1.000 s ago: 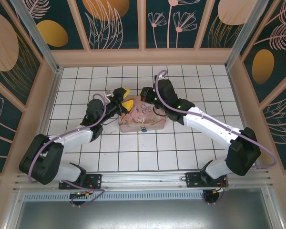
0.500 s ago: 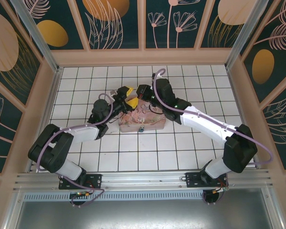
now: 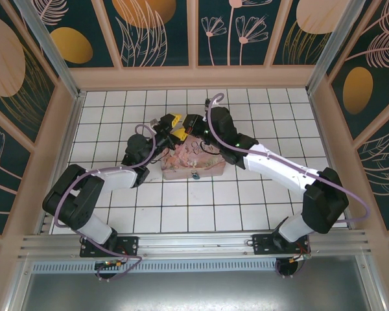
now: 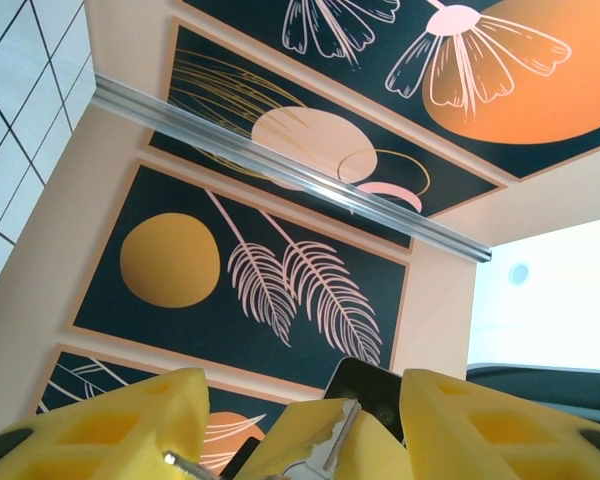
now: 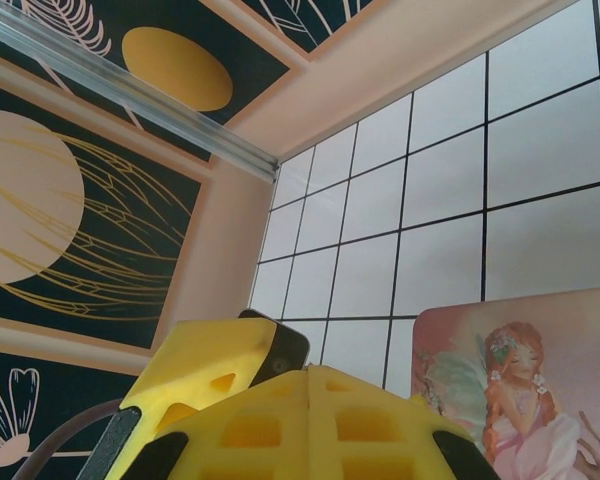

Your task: Unlock the padlock with the key

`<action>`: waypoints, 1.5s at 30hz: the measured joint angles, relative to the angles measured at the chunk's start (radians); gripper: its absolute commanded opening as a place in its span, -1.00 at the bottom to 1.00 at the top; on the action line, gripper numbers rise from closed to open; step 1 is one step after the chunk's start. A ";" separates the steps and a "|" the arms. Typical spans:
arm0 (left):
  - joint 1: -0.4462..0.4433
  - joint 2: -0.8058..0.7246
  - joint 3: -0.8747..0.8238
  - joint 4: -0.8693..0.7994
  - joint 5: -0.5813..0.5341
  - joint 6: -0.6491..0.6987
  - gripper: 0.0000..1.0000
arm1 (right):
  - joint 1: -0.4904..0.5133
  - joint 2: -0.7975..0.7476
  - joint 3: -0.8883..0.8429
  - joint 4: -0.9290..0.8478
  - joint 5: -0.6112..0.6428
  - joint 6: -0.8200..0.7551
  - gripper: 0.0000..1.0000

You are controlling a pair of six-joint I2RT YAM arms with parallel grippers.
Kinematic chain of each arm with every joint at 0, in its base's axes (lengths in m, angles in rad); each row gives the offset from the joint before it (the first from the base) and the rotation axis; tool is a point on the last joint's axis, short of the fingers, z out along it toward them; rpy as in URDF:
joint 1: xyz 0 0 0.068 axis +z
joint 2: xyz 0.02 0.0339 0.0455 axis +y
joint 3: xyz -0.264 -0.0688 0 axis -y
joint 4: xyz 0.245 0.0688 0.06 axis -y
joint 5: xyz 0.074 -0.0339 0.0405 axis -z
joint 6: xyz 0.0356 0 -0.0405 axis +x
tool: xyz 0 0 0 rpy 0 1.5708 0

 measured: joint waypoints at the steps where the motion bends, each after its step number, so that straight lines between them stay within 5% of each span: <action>1: 0.000 0.003 0.000 0.004 0.000 0.000 0.04 | 0.000 0.000 -0.001 0.000 0.000 0.000 -1.00; 22: 0.000 0.033 -0.033 0.034 -0.016 -0.003 -0.33 | -0.004 -0.026 -0.056 0.003 0.005 0.002 -1.00; 30: 0.000 0.039 -0.037 0.034 -0.023 0.000 -0.61 | -0.006 -0.030 -0.066 0.004 0.004 0.003 -1.00; 35: 0.000 0.040 -0.037 0.033 -0.022 0.014 -1.00 | -0.007 -0.035 -0.083 0.006 0.005 0.003 -1.00; 38: -0.002 0.040 -0.037 0.026 -0.022 0.040 -1.00 | -0.010 -0.053 -0.110 0.005 0.011 0.007 -0.43; 40: -0.002 0.040 -0.034 0.009 -0.016 0.074 -1.00 | -0.017 -0.085 -0.147 0.005 0.020 0.012 -0.22; 45: -0.002 0.040 0.024 -0.130 0.018 0.260 -1.00 | -0.079 -0.203 -0.276 0.011 0.010 0.026 -0.14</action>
